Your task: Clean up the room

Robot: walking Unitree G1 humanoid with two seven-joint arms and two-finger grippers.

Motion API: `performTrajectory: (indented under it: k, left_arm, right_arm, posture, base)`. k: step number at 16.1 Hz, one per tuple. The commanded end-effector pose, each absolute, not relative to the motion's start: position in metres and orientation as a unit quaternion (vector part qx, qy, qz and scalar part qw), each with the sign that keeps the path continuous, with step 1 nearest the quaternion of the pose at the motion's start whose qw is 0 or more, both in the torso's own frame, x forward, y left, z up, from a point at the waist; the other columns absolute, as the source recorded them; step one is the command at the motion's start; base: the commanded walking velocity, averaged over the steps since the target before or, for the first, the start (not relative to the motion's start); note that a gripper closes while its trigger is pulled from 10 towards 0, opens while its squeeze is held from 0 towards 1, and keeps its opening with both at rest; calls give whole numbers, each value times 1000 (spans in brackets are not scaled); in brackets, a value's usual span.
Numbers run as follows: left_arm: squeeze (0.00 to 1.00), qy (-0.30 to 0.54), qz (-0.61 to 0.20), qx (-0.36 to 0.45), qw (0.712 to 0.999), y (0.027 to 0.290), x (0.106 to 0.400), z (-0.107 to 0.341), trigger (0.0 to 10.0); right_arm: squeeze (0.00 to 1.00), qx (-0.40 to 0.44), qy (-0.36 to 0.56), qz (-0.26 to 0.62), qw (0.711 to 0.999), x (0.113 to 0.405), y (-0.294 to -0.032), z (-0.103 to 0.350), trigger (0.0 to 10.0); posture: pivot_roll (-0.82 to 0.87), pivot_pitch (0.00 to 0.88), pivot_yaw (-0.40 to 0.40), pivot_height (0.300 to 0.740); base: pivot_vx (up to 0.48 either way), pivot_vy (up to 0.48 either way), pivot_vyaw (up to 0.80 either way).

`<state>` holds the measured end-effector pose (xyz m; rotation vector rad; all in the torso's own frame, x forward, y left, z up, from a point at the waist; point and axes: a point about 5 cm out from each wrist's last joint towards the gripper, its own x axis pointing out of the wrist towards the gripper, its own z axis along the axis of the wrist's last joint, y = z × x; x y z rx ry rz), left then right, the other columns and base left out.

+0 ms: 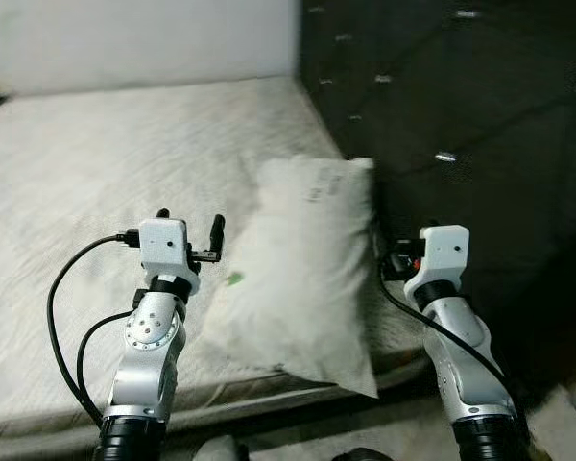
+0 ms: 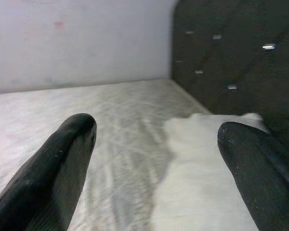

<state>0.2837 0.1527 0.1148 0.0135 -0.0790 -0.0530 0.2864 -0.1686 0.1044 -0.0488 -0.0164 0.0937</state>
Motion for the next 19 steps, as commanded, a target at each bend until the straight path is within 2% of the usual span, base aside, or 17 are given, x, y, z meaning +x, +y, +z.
performTrajectory:
  k: [1,13,19]
  left_arm:
    - [0,-36,-18,13,999,157,285,115,10000]
    - [0,-39,11,8,999,165,285,121,10000]
    - [0,-24,22,2,999,171,277,118,10000]
  right_arm:
    - [0,-23,-19,55,998,288,-165,109,10000]
    - [0,19,-27,89,996,284,-153,118,10000]
    - [0,20,-19,105,994,273,-156,119,10000]
  posture:
    - [-15,37,31,740]
    - [-12,95,31,740]
    - [-11,120,33,732]
  base:
    - [0,0,613]
    - [0,0,0]
    - [0,0,0]
